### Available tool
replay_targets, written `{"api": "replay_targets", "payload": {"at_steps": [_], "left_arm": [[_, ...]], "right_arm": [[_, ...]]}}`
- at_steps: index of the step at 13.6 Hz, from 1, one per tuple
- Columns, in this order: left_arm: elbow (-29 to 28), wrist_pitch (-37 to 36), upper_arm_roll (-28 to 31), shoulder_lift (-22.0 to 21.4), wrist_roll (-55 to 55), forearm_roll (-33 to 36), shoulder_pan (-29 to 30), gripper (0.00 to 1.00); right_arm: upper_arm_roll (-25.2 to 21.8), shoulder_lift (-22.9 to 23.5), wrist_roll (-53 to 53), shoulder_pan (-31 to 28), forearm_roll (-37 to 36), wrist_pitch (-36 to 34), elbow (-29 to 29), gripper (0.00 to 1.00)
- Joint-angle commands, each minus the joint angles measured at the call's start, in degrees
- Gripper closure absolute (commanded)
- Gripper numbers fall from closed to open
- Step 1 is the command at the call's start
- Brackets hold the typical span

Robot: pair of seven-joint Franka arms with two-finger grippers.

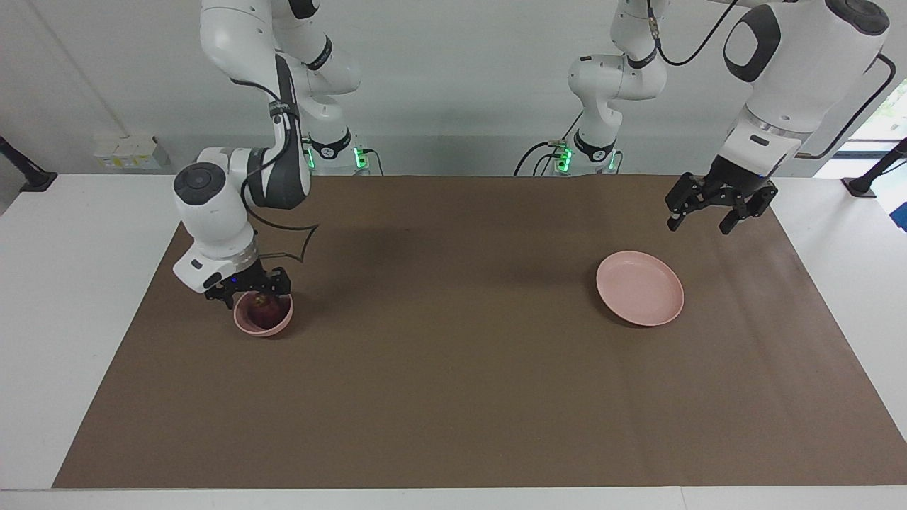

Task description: Move apple from plate to bowl

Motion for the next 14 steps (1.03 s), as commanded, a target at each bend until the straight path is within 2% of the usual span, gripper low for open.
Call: {"api": "replay_targets", "payload": {"at_steps": [1, 4, 7, 11, 14], "left_arm": [[-0.87, -2.83, -0.01, -2.81, 1.51, 1.31, 1.46, 0.00], [-0.26, -8.61, 0.08, -5.27, 1.42, 2.28, 1.38, 0.00], [-0.25, -12.49, -0.01, -5.45, 1.51, 2.37, 1.11, 0.00], [-0.25, -17.67, -0.36, -5.89, 1.43, 4.13, 0.93, 0.00], [-0.25, -18.31, -0.10, -6.07, 1.60, 4.56, 0.58, 0.00]], "right_arm": [[0.55, -4.08, 0.82, -0.29, 3.92, -9.00, 3.06, 0.00], [0.55, -9.78, 0.73, -0.29, 6.91, -17.18, 4.04, 0.00], [0.55, -15.40, 0.82, -0.11, 7.54, -23.86, 4.65, 0.00], [0.29, -15.69, 0.90, -0.11, 6.66, -36.52, 15.35, 0.00], [0.46, -16.56, 1.34, 0.33, 5.26, -36.82, 16.44, 0.00]]}}
